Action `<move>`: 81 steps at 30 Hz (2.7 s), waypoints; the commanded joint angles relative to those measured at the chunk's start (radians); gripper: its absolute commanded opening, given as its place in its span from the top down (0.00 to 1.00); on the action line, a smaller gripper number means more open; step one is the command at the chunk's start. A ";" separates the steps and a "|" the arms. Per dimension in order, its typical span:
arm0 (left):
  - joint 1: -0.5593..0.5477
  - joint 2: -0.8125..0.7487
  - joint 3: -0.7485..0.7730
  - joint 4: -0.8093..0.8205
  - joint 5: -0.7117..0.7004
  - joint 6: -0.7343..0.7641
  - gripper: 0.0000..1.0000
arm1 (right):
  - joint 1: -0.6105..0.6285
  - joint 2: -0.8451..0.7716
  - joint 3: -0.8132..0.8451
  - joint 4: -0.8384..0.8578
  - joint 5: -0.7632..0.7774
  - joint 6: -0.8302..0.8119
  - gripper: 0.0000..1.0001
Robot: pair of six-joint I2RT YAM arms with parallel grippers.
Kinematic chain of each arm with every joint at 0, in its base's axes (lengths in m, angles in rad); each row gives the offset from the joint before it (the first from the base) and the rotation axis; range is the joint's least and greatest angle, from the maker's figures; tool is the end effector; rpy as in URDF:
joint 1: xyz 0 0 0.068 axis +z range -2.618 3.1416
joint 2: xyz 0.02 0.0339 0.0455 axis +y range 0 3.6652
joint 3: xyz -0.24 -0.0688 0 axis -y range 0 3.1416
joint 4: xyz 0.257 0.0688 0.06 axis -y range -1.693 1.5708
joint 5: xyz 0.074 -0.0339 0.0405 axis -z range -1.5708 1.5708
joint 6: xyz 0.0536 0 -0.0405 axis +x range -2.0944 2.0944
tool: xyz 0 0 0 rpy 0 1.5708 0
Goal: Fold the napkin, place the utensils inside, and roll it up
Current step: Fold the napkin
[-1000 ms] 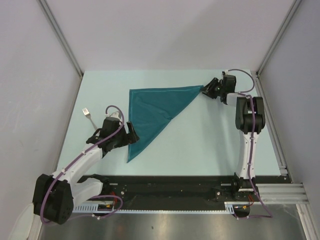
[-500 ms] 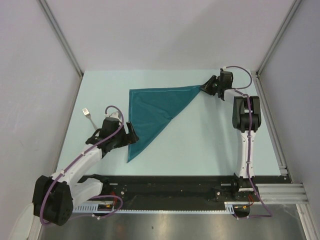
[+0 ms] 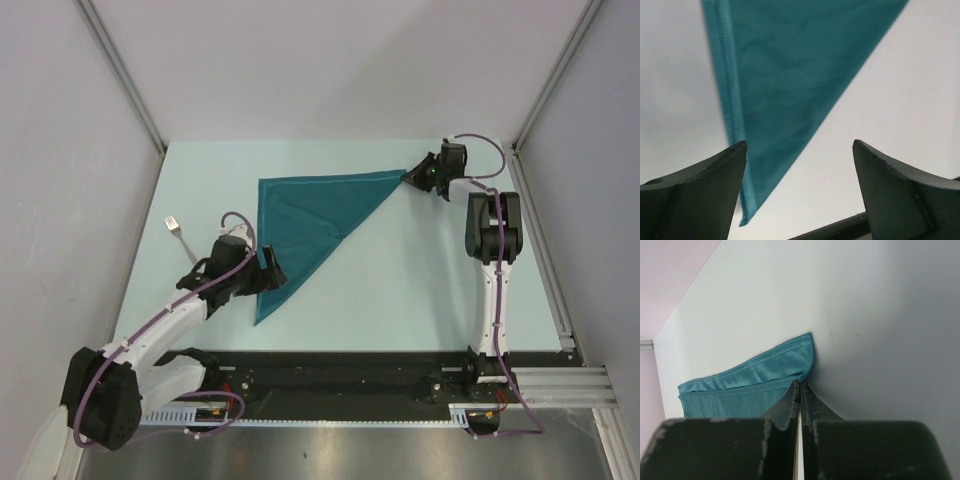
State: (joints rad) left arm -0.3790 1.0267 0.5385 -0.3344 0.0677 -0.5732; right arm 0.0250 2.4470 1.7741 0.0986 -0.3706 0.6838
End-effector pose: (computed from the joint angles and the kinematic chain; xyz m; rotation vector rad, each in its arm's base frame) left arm 0.2194 -0.0913 0.1579 -0.2057 2.4486 -0.5160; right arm 0.5462 0.0331 0.0865 0.4994 2.1545 0.8022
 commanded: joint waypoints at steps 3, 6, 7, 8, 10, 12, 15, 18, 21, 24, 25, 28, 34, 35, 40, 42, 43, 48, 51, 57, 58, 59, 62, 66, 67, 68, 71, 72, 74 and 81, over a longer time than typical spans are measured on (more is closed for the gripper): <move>-0.087 0.052 -0.017 0.127 0.038 -0.066 0.10 | -0.079 -0.028 -0.008 -0.050 0.047 0.003 1.00; -0.113 0.070 -0.006 0.124 0.021 -0.071 0.10 | -0.097 -0.055 -0.025 -0.046 0.050 -0.010 1.00; -0.116 0.070 -0.006 0.123 0.017 -0.070 0.10 | -0.109 -0.060 -0.028 -0.048 0.050 -0.015 1.00; -0.118 0.067 -0.005 0.124 0.015 -0.068 0.09 | -0.114 -0.068 -0.030 -0.050 0.050 -0.024 1.00; -0.118 0.067 0.006 0.114 -0.008 -0.059 0.09 | -0.126 -0.071 -0.030 -0.056 0.042 -0.030 1.00; -0.118 0.078 0.037 0.089 -0.035 -0.034 0.09 | -0.132 -0.072 -0.030 -0.060 0.039 -0.043 1.00; -0.115 0.123 0.136 0.064 -0.133 0.025 0.08 | -0.135 -0.080 -0.033 -0.068 0.026 -0.059 0.99; -0.089 0.232 0.280 0.072 -0.216 0.105 0.08 | -0.135 -0.114 -0.062 -0.060 0.010 -0.067 0.78; -0.028 0.353 0.459 0.090 -0.212 0.180 0.11 | -0.138 -0.189 -0.119 -0.059 0.021 -0.079 0.56; 0.029 0.542 0.651 0.092 -0.166 0.242 0.22 | -0.145 -0.256 -0.185 -0.085 0.039 -0.107 0.51; 0.057 0.652 0.699 0.090 -0.132 0.268 0.25 | -0.148 -0.307 -0.206 -0.088 0.042 -0.119 0.51; 0.077 0.800 0.886 0.071 -0.075 0.292 0.37 | -0.151 -0.431 -0.312 -0.094 0.059 -0.136 0.50; 0.081 1.119 1.228 -0.005 0.014 0.355 0.49 | -0.142 -0.646 -0.540 -0.123 0.055 -0.170 0.50; 0.081 1.168 1.291 -0.015 0.020 0.358 0.50 | -0.139 -0.673 -0.564 -0.131 0.056 -0.179 0.50; 0.078 1.247 1.384 0.006 0.101 0.346 0.52 | -0.120 -0.792 -0.695 -0.152 0.064 -0.204 0.50; 0.077 1.271 1.387 0.023 0.135 0.334 0.50 | -0.111 -0.827 -0.712 -0.171 0.067 -0.213 0.50; 0.077 1.285 1.393 0.023 0.156 0.319 0.50 | -0.108 -0.833 -0.717 -0.180 0.068 -0.214 0.50; 0.077 1.366 1.453 -0.035 0.213 0.248 0.49 | -0.083 -0.865 -0.731 -0.212 0.067 -0.221 0.50; 0.077 1.389 1.453 -0.037 0.225 0.219 0.49 | -0.073 -0.872 -0.729 -0.220 0.062 -0.219 0.50; 0.080 1.409 1.468 -0.078 0.135 0.197 0.47 | -0.054 -0.893 -0.737 -0.224 0.061 -0.211 0.50; 0.081 1.414 1.476 -0.092 0.132 0.196 0.46 | -0.050 -0.902 -0.739 -0.227 0.062 -0.210 0.50; 0.083 1.427 1.492 -0.100 0.130 0.193 0.46 | -0.046 -0.907 -0.739 -0.231 0.062 -0.211 0.50; 0.091 1.449 1.515 -0.117 0.121 0.190 0.46 | -0.043 -0.924 -0.737 -0.243 0.067 -0.216 0.50; 0.100 1.466 1.529 -0.120 0.116 0.187 0.46 | -0.045 -0.941 -0.736 -0.260 0.071 -0.224 0.50; 0.103 1.469 1.529 -0.118 0.113 0.184 0.46 | -0.043 -0.941 -0.737 -0.264 0.075 -0.225 0.50; 0.104 1.469 1.531 -0.117 0.112 0.182 0.46 | -0.043 -0.942 -0.737 -0.266 0.075 -0.224 0.50; 0.114 1.484 1.543 -0.117 0.119 0.177 0.46 | -0.043 -0.947 -0.739 -0.272 0.076 -0.227 0.50; 0.117 1.489 1.548 -0.120 0.118 0.176 0.46 | -0.043 -0.945 -0.739 -0.272 0.076 -0.225 0.50; 0.120 1.503 1.558 -0.126 0.118 0.177 0.47 | -0.043 -0.947 -0.739 -0.273 0.078 -0.224 0.50; 0.135 1.510 1.565 -0.130 0.095 0.162 0.47 | -0.040 -0.947 -0.736 -0.278 0.081 -0.221 0.50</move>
State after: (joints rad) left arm -0.2733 2.4893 2.0876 -0.4103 0.2138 -0.3954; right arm -0.0219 1.5406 1.0359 -0.1684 -0.3023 0.4732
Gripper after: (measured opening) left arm 0.528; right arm 0.502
